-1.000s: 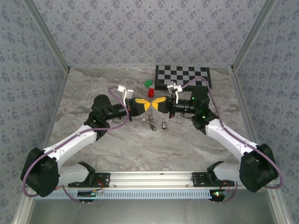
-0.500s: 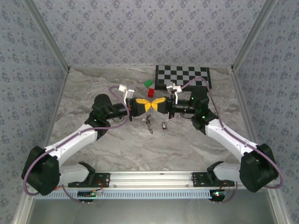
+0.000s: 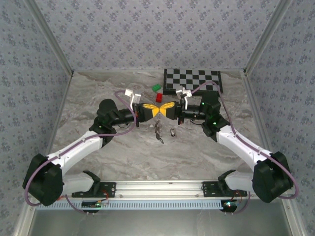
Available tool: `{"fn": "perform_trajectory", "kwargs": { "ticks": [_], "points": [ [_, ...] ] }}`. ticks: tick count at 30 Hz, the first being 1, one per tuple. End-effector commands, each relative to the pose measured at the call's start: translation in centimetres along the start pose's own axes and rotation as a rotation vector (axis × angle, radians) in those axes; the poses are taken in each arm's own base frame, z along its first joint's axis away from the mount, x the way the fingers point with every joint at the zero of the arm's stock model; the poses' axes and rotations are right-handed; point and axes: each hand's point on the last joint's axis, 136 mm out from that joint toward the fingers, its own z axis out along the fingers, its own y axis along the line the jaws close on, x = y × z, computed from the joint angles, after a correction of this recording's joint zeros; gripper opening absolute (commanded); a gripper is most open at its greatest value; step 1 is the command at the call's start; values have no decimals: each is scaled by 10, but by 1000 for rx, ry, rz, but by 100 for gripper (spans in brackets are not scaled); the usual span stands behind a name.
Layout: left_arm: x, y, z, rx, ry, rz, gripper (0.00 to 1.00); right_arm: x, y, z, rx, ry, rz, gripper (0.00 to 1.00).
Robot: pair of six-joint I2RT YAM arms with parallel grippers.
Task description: Put the keys on the keyring
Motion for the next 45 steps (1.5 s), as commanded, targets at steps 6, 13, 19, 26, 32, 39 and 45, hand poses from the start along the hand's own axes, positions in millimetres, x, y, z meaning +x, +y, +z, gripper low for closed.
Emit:
{"fn": "perform_trajectory", "kwargs": {
  "ticks": [6,13,19,26,32,39,45],
  "points": [
    [-28,-20,-4,45,-100,71,0,-22,-17,-24,132,-181,11,32],
    [-31,-19,-4,36,-123,67,0,-22,-14,-26,90,-282,49,32],
    [-31,-17,-3,28,-125,60,0,-18,-4,-16,131,-269,-47,32],
    [-29,-18,-4,29,-124,61,0,-18,2,-14,178,-262,-125,30],
    [-29,-18,-4,29,-123,61,0,-16,7,-5,184,-224,-170,25],
    [-27,-19,-3,34,-118,61,0,-19,10,-2,187,-225,-198,22],
    [-25,-19,-2,35,-111,59,0,-22,11,-2,195,-231,-216,19]
  ]
}}
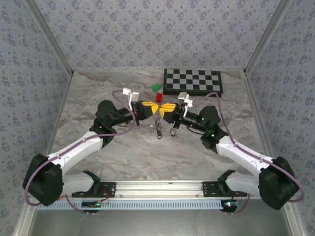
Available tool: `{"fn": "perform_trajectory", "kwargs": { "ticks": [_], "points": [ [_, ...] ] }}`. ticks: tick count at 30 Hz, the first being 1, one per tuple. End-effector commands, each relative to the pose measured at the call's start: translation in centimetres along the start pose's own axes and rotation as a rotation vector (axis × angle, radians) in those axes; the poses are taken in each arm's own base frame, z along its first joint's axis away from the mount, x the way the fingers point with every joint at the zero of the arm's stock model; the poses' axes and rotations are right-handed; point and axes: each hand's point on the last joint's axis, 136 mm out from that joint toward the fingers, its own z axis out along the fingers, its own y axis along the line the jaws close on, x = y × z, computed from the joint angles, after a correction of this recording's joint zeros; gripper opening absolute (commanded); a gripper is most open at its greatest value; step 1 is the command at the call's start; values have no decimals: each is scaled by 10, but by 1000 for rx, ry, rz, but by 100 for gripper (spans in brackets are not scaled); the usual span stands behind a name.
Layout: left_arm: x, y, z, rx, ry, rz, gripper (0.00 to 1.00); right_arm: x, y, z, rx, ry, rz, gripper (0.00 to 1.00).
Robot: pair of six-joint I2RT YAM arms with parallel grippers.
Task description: Put the keys on the keyring
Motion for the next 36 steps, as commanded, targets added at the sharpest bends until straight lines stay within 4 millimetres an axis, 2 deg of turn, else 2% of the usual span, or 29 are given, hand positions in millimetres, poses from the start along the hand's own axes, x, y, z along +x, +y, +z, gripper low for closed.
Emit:
{"fn": "perform_trajectory", "kwargs": {
  "ticks": [1,7,10,17,31,36],
  "points": [
    [-11,-17,-2,49,-36,45,0,-24,5,1,5,-54,-59,19],
    [-10,-18,-1,51,-34,48,0,-26,7,2,2,-57,-66,19],
    [-10,-18,-1,50,-33,48,0,-28,7,1,3,-61,-72,15],
    [-9,-16,-1,45,-29,49,0,-32,8,-3,4,-72,-77,16],
    [-11,-18,-1,49,-37,53,0,-20,12,4,-48,-22,-42,9],
    [-11,-19,0,54,-36,56,0,-19,15,6,-74,-13,-33,11]
  ]
}}
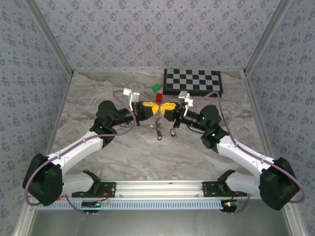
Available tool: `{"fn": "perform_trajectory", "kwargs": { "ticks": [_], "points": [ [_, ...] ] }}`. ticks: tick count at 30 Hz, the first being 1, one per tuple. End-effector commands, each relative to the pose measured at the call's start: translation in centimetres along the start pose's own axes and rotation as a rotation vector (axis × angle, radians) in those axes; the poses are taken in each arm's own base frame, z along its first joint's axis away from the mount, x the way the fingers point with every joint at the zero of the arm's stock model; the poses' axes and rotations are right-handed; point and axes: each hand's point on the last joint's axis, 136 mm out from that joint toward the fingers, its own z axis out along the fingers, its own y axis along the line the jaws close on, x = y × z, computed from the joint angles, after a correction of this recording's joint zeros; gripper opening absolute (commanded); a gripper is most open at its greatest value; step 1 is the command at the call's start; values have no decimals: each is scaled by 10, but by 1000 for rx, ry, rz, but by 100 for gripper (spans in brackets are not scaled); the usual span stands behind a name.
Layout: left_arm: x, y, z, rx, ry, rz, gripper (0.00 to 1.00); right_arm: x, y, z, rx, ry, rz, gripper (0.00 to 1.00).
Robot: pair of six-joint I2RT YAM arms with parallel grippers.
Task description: Put the keys on the keyring
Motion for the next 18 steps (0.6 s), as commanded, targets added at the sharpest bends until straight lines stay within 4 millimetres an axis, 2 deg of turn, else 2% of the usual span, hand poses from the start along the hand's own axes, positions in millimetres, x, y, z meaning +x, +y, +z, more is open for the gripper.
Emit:
{"fn": "perform_trajectory", "kwargs": {
  "ticks": [1,5,7,14,16,18],
  "points": [
    [-13,-17,-1,48,-42,59,0,-11,12,5,-67,-3,-7,12],
    [-12,-18,-1,51,-41,60,0,-10,15,6,-85,4,0,7],
    [-12,-17,-1,50,-40,60,0,-9,16,7,-95,9,0,0],
    [-11,-17,-2,46,-36,54,0,-8,13,6,-94,33,19,0],
    [-11,-17,-2,43,-33,47,10,-12,11,4,-103,25,27,0],
    [-10,-18,-3,50,-32,38,12,-14,10,1,-113,23,36,0]
  ]
}}
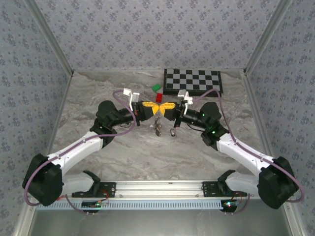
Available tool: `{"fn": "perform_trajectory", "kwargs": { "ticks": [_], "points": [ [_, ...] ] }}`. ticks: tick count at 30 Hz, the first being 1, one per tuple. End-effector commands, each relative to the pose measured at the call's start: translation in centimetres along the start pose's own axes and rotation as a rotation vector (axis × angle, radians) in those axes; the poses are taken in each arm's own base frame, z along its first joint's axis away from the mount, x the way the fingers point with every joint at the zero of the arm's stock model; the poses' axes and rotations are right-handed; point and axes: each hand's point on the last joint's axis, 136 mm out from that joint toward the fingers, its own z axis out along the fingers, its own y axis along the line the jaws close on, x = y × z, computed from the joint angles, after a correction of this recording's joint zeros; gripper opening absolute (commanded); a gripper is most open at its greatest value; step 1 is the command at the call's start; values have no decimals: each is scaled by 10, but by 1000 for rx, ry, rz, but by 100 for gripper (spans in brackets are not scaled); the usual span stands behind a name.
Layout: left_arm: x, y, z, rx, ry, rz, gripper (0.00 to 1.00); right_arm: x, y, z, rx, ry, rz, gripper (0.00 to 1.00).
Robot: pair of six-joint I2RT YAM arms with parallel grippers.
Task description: Put the keys on the keyring
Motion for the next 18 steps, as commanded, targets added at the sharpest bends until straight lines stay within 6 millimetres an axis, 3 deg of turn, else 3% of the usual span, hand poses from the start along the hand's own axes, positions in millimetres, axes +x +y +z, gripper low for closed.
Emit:
{"fn": "perform_trajectory", "kwargs": {
  "ticks": [1,5,18],
  "points": [
    [-10,-19,-4,57,-31,33,15,-14,9,1,-68,-12,5,0],
    [-8,-20,-1,76,-5,-12,21,-16,8,0,-86,-7,14,0],
    [-3,-27,0,127,31,-39,21,-19,-3,-4,-59,-21,31,0]
  ]
}}
